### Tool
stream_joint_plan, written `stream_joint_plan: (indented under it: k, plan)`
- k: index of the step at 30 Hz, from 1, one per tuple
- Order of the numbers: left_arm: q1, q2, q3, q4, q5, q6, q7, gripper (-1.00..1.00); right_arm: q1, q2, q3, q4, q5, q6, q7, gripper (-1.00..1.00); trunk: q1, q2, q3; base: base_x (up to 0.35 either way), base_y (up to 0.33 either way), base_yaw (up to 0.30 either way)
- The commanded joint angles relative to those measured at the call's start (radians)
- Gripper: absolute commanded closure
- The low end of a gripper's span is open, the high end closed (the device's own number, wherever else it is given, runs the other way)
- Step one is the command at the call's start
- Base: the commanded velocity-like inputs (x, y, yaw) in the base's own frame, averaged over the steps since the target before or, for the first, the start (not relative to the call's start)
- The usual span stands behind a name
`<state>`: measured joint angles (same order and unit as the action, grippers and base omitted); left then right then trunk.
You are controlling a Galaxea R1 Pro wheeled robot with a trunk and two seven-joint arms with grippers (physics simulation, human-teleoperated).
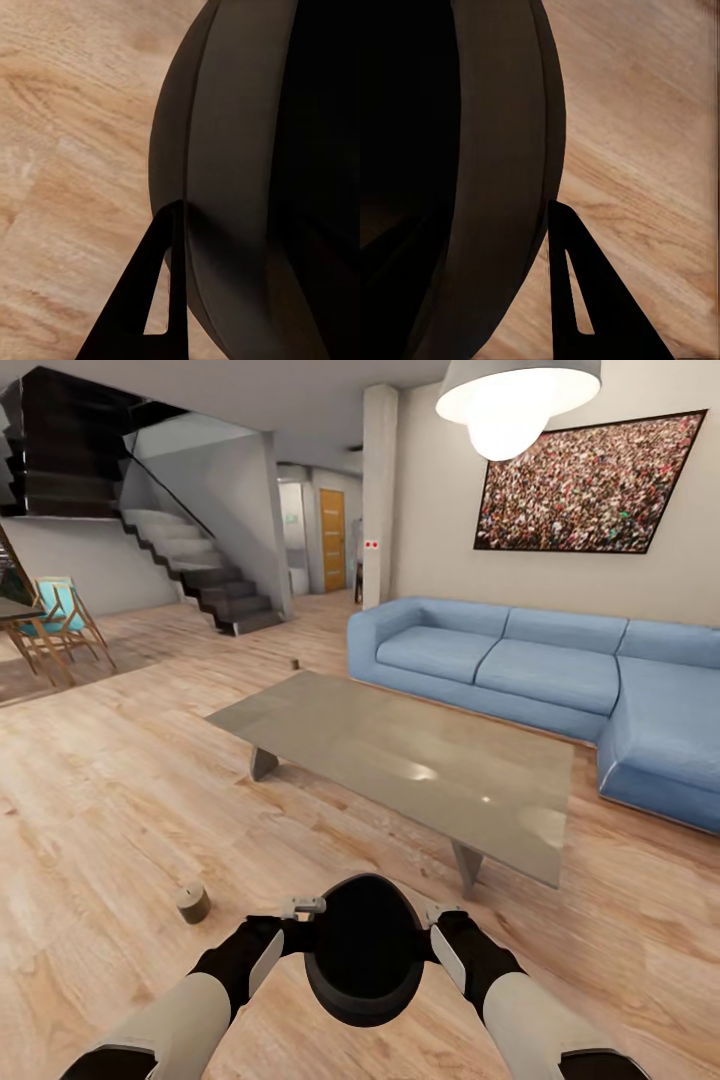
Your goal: Place each of the two pumpkins and all three candles from the living room inside a cabinet in the living room (use any cabinet), then make sure every cabinet is closed, and position the cauldron so it is next to a table in the living room.
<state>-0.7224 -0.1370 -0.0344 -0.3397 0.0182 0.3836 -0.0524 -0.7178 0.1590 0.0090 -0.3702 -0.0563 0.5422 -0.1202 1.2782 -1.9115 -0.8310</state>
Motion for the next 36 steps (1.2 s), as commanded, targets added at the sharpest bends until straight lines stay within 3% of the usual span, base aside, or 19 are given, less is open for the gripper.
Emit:
stream_joint_plan:
  k: [1, 27, 36]
  plan:
    - [0.0, 0.002, -0.002, -0.001, 0.029, 0.008, -0.015, 1.0, -0.001, -0.001, 0.002, -0.021, -0.036, 0.001, 0.037, 1.0, 0.0, -0.001, -0.002, 0.0, 0.0, -0.213]
    - [0.0, 0.002, -0.002, -0.001, 0.029, 0.008, -0.015, 1.0, 0.0, -0.001, 0.002, -0.021, -0.036, 0.001, 0.037, 1.0, 0.0, -0.001, -0.031, 0.0, 0.0, -0.202]
    - [0.0, 0.002, -0.002, -0.001, 0.029, 0.008, -0.015, 1.0, 0.0, -0.001, 0.002, -0.021, -0.036, 0.001, 0.038, 1.0, 0.0, -0.001, -0.033, 0.0, 0.0, -0.048]
